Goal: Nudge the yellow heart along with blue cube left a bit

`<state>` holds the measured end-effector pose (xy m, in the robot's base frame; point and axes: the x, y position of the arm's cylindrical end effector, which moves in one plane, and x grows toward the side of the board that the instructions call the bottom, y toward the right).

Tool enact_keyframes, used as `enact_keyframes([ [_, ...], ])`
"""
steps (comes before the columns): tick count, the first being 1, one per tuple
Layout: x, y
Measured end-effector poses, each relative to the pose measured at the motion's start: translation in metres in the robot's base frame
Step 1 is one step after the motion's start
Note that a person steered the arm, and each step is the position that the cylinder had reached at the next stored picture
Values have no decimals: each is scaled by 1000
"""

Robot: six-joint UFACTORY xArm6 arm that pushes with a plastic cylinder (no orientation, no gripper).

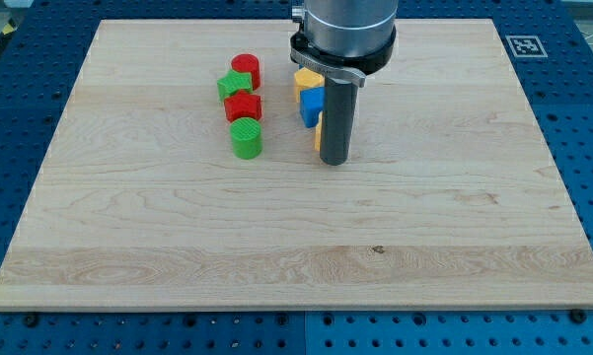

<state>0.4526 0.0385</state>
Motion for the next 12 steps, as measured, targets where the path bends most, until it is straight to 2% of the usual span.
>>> enact_keyframes([
  [2, -23, -5],
  [3, -21, 1],
  [4, -7, 56],
  [5, -13, 70],
  [8, -16, 70],
  [10, -42, 66],
  [12, -47, 53],
])
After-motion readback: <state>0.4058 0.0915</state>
